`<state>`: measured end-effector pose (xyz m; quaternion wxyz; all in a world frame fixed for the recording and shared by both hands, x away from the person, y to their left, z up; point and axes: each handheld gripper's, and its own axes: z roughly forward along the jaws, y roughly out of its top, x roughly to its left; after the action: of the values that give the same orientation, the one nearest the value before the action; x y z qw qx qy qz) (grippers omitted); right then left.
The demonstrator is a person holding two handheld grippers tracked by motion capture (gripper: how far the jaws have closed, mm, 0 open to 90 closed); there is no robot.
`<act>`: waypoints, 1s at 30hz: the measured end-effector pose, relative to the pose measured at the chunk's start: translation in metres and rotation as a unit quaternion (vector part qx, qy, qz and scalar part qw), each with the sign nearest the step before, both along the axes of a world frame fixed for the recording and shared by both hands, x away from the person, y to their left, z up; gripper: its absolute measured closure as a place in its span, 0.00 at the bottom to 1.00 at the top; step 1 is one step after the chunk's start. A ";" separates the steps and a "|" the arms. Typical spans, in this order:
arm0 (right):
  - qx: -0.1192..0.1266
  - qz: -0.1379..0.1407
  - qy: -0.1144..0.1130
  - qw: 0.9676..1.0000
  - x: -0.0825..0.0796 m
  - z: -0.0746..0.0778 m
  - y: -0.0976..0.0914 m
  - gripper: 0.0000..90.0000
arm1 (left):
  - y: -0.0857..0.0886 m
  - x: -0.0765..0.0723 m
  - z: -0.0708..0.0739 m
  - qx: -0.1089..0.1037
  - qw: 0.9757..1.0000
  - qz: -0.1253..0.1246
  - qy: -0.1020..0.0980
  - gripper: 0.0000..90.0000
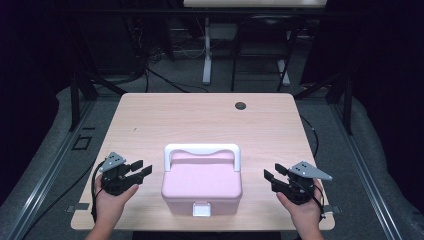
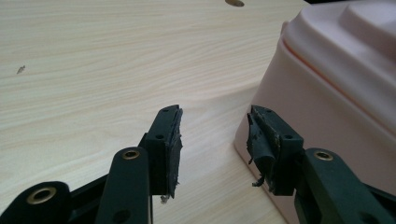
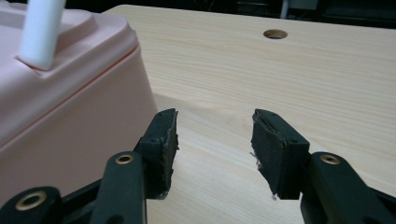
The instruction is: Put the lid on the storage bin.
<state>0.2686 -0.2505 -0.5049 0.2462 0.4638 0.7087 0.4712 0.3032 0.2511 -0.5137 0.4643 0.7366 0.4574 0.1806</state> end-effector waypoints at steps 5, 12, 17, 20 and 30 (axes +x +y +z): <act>-0.024 -0.005 -0.006 1.000 0.002 -0.008 0.001 0.54 | 0.004 -0.002 -0.006 -0.001 1.000 0.003 -0.001 0.60; -0.018 -0.016 0.018 1.000 0.008 -0.020 -0.003 0.54 | 0.004 -0.001 -0.009 0.005 1.000 0.002 0.006 0.61; -0.018 -0.016 0.021 0.999 0.010 -0.024 -0.003 0.54 | 0.003 -0.001 -0.013 0.003 1.000 0.006 0.007 0.60; -0.017 -0.015 0.025 0.999 0.010 -0.025 -0.002 0.54 | 0.001 -0.002 -0.016 0.004 1.000 0.004 0.009 0.61; -0.025 -0.013 0.032 0.999 0.010 -0.029 0.000 0.53 | -0.008 -0.003 -0.021 0.015 1.000 -0.005 0.012 0.60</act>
<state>0.2789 -0.2503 -0.5340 0.2408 0.4818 0.7215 0.4350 0.3004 0.2433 -0.5344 0.4491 0.7475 0.4565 0.1765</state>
